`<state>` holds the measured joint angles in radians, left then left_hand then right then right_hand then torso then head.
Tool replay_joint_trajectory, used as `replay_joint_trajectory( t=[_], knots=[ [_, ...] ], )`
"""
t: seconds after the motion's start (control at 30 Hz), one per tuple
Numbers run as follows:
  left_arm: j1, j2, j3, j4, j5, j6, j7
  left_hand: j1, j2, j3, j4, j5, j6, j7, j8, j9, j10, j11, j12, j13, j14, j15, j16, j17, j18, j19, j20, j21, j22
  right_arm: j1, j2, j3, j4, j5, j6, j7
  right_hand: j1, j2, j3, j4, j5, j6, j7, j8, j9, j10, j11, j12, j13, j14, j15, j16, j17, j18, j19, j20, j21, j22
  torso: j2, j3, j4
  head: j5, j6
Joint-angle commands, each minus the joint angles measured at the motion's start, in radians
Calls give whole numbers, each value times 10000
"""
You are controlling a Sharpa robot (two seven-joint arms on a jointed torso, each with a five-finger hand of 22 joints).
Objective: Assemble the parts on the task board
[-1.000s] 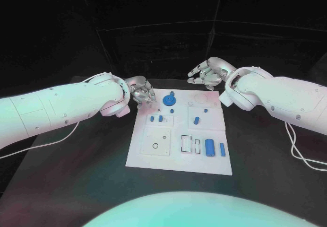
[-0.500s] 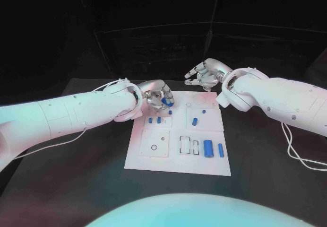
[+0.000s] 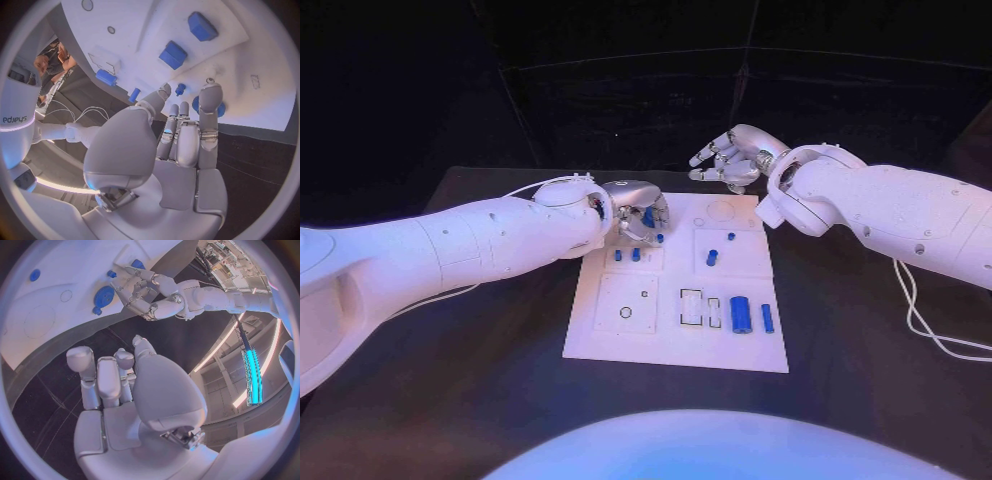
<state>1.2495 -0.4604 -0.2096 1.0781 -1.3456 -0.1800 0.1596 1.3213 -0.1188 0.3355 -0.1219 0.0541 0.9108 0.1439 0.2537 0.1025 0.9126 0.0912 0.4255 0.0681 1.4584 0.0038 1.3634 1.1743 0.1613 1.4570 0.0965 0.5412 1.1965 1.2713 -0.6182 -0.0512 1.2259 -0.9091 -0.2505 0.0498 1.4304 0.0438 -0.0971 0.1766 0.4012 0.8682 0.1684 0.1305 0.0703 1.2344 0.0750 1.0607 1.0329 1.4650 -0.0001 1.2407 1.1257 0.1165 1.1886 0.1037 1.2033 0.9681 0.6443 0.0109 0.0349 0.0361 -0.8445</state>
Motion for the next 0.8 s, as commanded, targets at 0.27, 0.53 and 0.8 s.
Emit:
replay_joint_trajectory(
  t=[0.27, 0.53, 0.8],
  knots=[
    [-90, 407, 14, -530, -610, 372, -85, 56, 240, -67, 54, -5, 444, -22, -170, -142, 467, -49, -292, -57, 240, -73, 61, -132, -261, 434, -69, 1079, 410, 21, 38, 6, 8, 31, 7, 97, 12, -4, -5, 62, 48, -70, -22, 46, -11, -71, -9, -40, -10, 186, -39, -45, 8, 80, 30, 27, -59, -2, -5, -1, 6, -40, 9],
    [-126, 609, 23, -742, -815, 495, -340, 136, 430, 160, 53, -5, 729, -63, -270, -219, 802, -96, -576, -63, 282, -118, 15, -289, -331, 555, -119, 1594, 616, 23, 12, 6, 64, 31, -6, 77, 12, -4, -5, 62, 48, -70, -22, 46, -11, -71, -9, -40, -10, 186, -39, -45, 8, 80, 30, 27, -59, -2, 14, -10, 18, -56, 6],
    [-131, 713, 26, -867, -1033, 791, -686, 147, 525, 372, 53, -7, 911, -69, -373, -278, 1026, -111, -842, -63, 302, -137, 5, -359, -357, 585, -146, 1741, 689, 23, 20, 6, 61, 31, -3, 73, 12, -4, -5, 62, 48, -70, -22, 46, -11, -71, -9, -40, -10, 186, -39, -45, 8, 80, 30, 27, -59, -2, 6, -3, 22, -58, -27]
  ],
)
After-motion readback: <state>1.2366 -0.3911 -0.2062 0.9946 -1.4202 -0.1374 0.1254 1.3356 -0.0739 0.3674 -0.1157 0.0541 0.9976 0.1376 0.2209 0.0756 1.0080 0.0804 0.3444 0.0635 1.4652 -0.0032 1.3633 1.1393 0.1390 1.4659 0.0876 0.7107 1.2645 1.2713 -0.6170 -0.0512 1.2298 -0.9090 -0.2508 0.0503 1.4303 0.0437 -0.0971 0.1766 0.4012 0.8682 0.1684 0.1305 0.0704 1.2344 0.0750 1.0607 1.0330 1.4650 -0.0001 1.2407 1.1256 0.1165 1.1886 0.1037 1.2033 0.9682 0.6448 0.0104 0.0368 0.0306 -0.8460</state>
